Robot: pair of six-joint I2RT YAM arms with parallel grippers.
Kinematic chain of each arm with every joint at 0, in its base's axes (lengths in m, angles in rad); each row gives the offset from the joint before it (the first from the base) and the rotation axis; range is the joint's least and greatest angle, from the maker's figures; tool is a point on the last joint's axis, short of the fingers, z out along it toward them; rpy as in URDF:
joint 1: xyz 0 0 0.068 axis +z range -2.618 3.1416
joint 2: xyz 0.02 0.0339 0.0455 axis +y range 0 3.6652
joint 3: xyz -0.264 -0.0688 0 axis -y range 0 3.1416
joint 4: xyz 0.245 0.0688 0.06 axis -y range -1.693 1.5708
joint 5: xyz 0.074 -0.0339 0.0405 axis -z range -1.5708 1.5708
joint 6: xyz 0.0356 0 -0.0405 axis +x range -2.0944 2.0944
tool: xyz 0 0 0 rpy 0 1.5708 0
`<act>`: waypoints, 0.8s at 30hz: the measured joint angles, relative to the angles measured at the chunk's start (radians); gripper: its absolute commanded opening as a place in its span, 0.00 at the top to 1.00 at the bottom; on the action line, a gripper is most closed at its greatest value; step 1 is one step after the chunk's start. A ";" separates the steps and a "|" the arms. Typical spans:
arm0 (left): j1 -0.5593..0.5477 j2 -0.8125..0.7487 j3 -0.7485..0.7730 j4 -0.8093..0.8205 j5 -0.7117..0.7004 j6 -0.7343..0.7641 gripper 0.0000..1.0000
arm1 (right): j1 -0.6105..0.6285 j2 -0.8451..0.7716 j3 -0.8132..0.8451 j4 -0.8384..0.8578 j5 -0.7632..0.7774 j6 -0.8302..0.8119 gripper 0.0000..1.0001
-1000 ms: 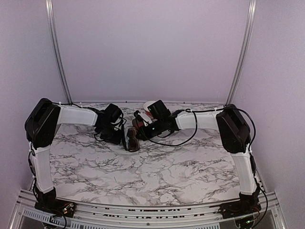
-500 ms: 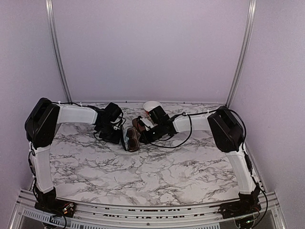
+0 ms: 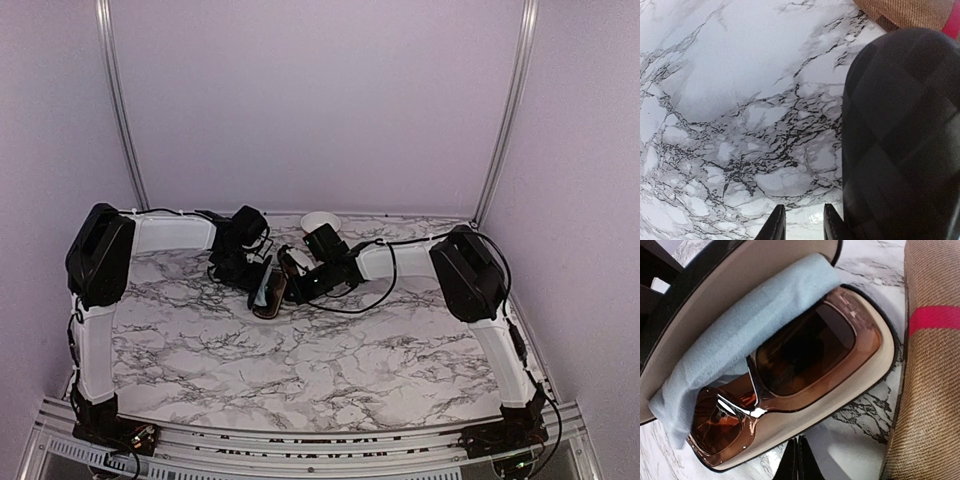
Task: Organize the sunglasses
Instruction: Close the sunglasses case at the center of the board.
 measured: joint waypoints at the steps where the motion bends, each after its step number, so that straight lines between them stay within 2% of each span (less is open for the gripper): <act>1: -0.002 0.013 0.016 -0.013 -0.010 0.002 0.73 | 0.001 0.000 0.000 0.002 -0.001 0.006 0.98; 14: -0.075 0.110 0.154 -0.149 -0.217 0.017 0.77 | -0.001 0.000 -0.017 0.042 -0.025 0.066 0.99; 24: -0.120 0.157 0.214 -0.210 -0.352 0.008 0.76 | -0.006 -0.029 -0.163 0.268 -0.048 0.141 1.00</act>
